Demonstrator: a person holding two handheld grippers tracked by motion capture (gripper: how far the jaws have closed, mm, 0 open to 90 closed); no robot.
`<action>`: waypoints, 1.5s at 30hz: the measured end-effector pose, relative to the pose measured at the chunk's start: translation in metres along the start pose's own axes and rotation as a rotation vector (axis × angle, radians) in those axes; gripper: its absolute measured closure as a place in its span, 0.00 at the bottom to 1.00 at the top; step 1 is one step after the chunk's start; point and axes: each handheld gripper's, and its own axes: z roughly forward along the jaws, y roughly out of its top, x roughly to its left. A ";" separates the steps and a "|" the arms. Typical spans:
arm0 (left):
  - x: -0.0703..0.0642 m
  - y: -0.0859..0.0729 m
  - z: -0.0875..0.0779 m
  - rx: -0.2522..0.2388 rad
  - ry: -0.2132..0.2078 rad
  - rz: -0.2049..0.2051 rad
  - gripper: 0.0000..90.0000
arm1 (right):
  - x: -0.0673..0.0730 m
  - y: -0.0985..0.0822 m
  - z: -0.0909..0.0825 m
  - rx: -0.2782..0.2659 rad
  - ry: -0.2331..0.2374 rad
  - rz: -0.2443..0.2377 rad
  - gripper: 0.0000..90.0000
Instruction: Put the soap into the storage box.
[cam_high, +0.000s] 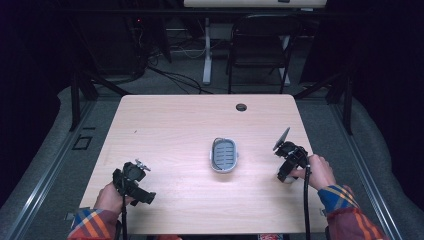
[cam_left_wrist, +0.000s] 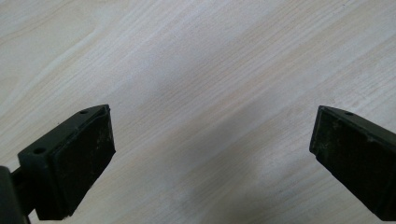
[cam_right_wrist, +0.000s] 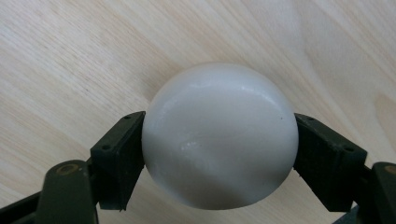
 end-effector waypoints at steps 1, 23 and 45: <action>0.000 0.000 0.000 0.002 -0.001 0.000 0.00 | 0.001 0.003 -0.001 0.011 -0.001 -0.009 0.25; 0.000 0.000 0.000 0.003 -0.007 0.004 0.00 | 0.012 0.012 -0.001 -0.037 0.010 -0.006 0.25; -0.001 0.001 0.001 0.006 -0.012 0.006 0.00 | 0.030 0.039 -0.011 -0.073 0.007 -0.051 0.25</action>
